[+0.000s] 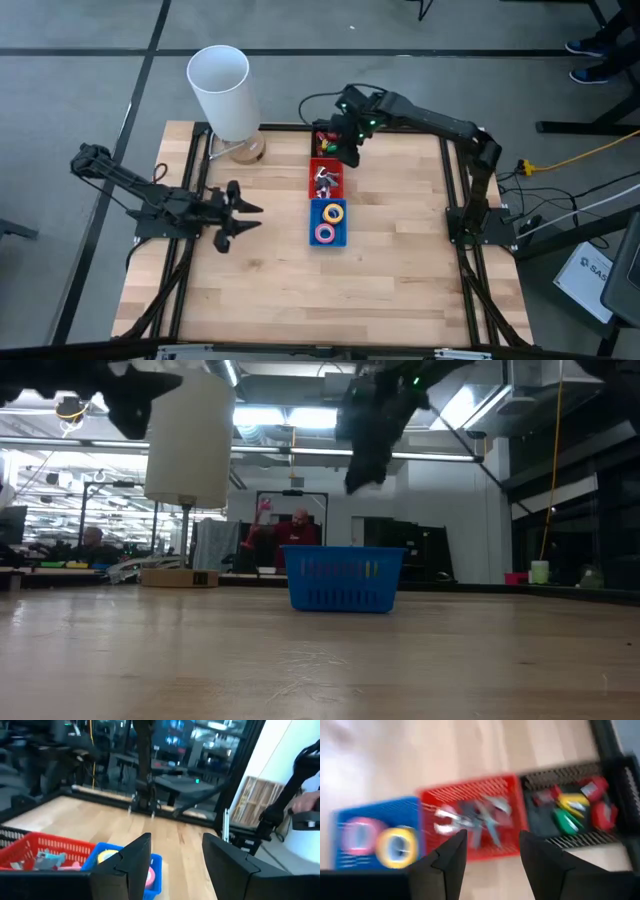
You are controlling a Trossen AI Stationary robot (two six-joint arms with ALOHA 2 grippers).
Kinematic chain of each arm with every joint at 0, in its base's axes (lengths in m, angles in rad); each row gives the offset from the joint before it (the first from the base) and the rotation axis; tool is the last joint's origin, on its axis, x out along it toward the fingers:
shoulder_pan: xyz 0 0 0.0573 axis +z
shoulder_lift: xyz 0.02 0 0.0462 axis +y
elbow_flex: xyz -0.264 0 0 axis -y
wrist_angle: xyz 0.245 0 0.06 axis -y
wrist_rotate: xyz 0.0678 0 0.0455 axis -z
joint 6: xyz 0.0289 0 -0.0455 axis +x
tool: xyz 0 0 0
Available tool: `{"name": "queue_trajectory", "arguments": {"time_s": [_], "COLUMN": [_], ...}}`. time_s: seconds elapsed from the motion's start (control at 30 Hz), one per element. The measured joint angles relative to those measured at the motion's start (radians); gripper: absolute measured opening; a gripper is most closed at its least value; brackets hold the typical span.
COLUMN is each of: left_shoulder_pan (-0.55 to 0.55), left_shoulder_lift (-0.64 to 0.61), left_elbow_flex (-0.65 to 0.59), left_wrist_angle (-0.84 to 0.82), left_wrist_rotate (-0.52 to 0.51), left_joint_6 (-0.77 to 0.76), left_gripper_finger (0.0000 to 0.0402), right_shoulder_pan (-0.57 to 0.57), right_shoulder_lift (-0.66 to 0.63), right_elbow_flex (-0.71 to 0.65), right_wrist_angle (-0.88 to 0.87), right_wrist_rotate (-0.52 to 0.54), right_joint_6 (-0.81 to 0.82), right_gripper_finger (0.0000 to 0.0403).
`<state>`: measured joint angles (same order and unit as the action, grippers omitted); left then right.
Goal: Pick and place Stapler, Stapler remover, tape
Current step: Return to Home Position
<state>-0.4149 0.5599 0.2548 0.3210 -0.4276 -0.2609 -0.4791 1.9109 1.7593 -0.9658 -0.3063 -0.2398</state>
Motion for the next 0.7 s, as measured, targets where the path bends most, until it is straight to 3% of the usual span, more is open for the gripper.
{"name": "queue_trajectory", "arguments": {"time_s": [0.13,0.37,0.5,0.7], "left_shoulder_pan": [0.0,0.0,0.0,0.0], "left_shoulder_lift": [-0.202,-0.483,-0.558,-0.557], "left_elbow_flex": [-0.071,-0.127,-0.172,-0.246], "left_wrist_angle": [-0.044,-0.209,-0.192,-0.115], "left_wrist_rotate": [-0.026,-0.049,-0.023,-0.015], "left_joint_6": [0.05,0.068,0.073,0.056], "left_gripper_finger": [0.0172,0.0171,0.0171,0.0172], "right_shoulder_pan": [0.014,0.042,0.076,0.15], "right_shoulder_lift": [-0.092,-0.221,-0.239,-0.239], "right_elbow_flex": [0.0,0.0,0.0,0.0], "right_wrist_angle": [0.055,0.181,0.234,0.291], "right_wrist_rotate": [-0.111,-0.1,-0.103,-0.155], "right_joint_6": [-0.004,0.047,0.057,0.09], "right_gripper_finger": [0.0181,0.0181,0.0181,0.0181]}}
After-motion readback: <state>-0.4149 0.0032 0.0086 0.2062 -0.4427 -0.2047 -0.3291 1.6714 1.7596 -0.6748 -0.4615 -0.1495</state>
